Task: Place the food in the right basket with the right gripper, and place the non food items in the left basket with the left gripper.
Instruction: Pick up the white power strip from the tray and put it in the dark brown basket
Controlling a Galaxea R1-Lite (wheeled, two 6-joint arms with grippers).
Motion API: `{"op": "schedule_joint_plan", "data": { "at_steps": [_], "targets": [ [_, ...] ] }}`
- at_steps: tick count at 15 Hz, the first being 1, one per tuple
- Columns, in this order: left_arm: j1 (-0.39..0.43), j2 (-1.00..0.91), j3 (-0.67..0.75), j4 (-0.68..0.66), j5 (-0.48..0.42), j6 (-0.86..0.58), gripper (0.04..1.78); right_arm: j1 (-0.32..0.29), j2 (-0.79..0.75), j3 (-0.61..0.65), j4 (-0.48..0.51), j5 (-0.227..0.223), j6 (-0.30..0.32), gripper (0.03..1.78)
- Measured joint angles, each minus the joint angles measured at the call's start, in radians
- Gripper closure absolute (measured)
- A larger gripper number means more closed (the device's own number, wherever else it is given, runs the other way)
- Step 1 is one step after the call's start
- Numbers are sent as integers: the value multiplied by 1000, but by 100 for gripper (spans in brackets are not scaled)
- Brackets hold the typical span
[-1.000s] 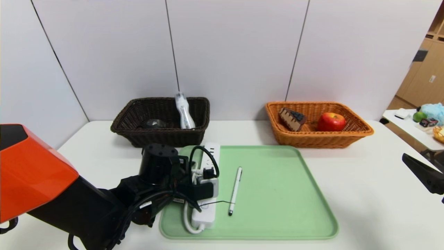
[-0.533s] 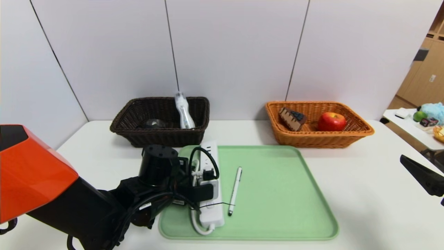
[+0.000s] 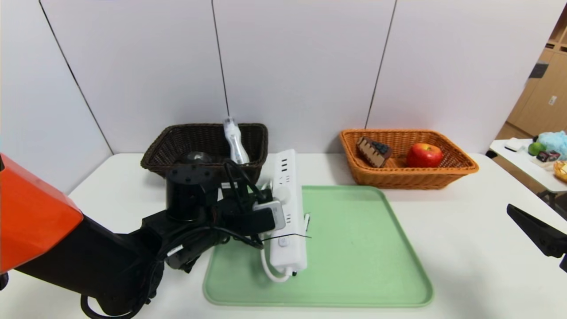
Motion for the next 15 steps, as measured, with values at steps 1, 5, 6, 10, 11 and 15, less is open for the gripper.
{"op": "schedule_joint_plan", "data": {
  "at_steps": [1, 5, 6, 10, 11, 15],
  "targets": [
    [-5, 4, -11, -10, -39, -15, 169, 2, 0, 0, 0, 0, 0, 12],
    [-36, 15, -95, -54, -103, -143, 169, 4, -1, 0, 1, 0, -1, 12],
    [-39, 15, -142, -53, -98, -185, 169, 4, -1, 2, 0, 0, 0, 12],
    [-11, 4, -471, 102, 46, -405, 169, 4, -1, 9, 2, 0, 0, 12],
    [11, -4, -574, 203, 109, -491, 169, 4, -1, 12, 2, 0, 0, 12],
    [210, -15, -875, 687, 454, -873, 169, 4, 0, 15, 2, -1, -1, 12]
  ]
}}
